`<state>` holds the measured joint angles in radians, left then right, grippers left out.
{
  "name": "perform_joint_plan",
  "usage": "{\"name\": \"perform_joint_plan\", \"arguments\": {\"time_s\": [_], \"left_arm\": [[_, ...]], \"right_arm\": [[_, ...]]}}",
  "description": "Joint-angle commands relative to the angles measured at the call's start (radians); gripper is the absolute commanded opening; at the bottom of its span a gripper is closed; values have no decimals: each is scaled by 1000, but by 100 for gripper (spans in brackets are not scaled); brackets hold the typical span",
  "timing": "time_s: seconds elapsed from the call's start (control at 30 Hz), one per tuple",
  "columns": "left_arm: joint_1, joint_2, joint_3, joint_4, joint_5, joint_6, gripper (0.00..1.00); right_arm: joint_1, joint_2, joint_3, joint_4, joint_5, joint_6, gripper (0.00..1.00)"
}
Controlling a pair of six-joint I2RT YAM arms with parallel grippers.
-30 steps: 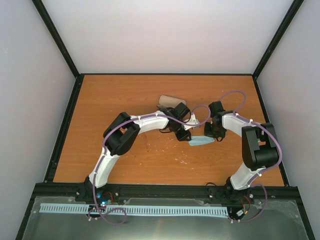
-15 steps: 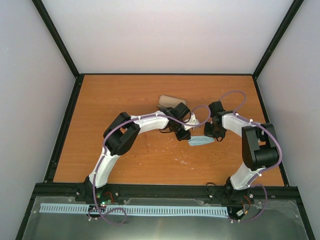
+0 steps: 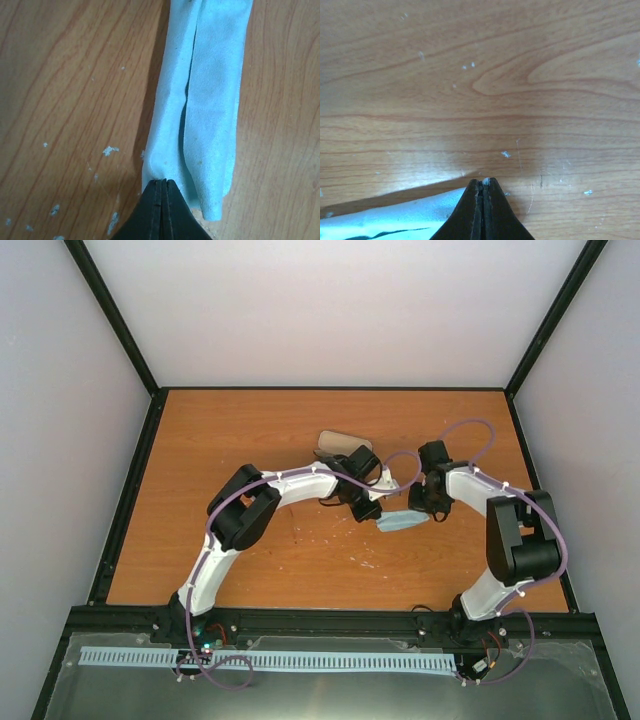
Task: Organize the sunglasses
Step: Pick up the glasses cleaning cloth from the center of the board.
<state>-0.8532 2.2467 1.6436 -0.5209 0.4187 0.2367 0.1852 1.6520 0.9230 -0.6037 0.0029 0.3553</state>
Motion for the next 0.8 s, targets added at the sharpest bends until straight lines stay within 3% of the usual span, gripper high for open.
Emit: {"name": "perform_joint_plan", "arguments": {"time_s": [0.0,0.37,0.77], "left_arm": [[-3,-68,27,9,-7,21,1],[-3,-115,3,21,-25,26,0],[0,-222,-68,54,-84,46,0]], "right_arm": [[-6,-72,-4,25,-2,-4,3],[-6,-103,-19,27,-1,5,3],[-6,-246,-72,117,0,8,3]]}}
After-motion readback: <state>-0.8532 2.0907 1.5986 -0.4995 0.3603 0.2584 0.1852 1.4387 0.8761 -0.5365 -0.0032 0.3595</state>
